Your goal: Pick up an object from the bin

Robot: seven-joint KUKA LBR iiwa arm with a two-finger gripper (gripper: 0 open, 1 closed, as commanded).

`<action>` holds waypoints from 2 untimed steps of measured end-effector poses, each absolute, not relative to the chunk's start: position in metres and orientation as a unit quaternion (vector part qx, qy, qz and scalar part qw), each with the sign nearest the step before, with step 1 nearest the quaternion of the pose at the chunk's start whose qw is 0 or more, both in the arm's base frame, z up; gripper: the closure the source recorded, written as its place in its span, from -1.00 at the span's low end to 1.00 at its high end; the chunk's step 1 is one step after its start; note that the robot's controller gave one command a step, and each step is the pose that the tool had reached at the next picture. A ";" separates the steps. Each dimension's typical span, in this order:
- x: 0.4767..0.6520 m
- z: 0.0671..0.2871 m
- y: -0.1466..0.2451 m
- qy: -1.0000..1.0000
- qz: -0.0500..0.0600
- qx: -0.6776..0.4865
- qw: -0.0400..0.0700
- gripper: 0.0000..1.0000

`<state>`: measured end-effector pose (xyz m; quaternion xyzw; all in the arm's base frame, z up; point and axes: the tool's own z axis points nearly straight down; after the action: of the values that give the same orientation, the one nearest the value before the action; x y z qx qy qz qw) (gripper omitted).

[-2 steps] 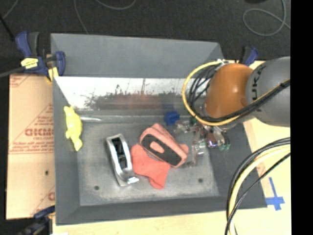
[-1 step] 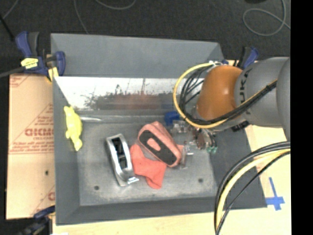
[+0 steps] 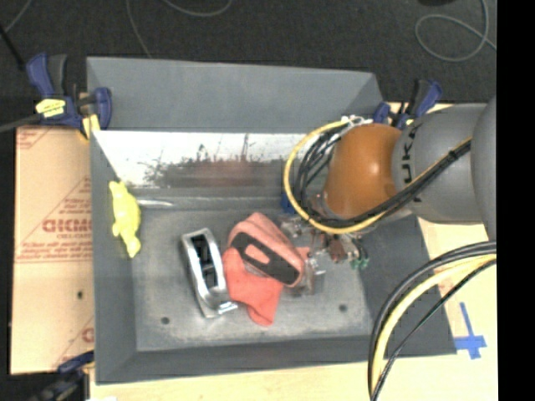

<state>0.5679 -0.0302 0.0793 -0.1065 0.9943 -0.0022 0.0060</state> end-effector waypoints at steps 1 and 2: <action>0.534 0.082 0.004 0.999 -0.003 0.043 0.004 1.00; 0.534 0.082 0.004 0.999 -0.003 0.042 0.004 1.00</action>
Offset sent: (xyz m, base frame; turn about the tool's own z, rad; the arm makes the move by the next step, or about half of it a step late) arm 0.0000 0.0000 0.0000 0.0000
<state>0.5343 0.0044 0.0818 0.0417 0.9991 -0.0030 0.0043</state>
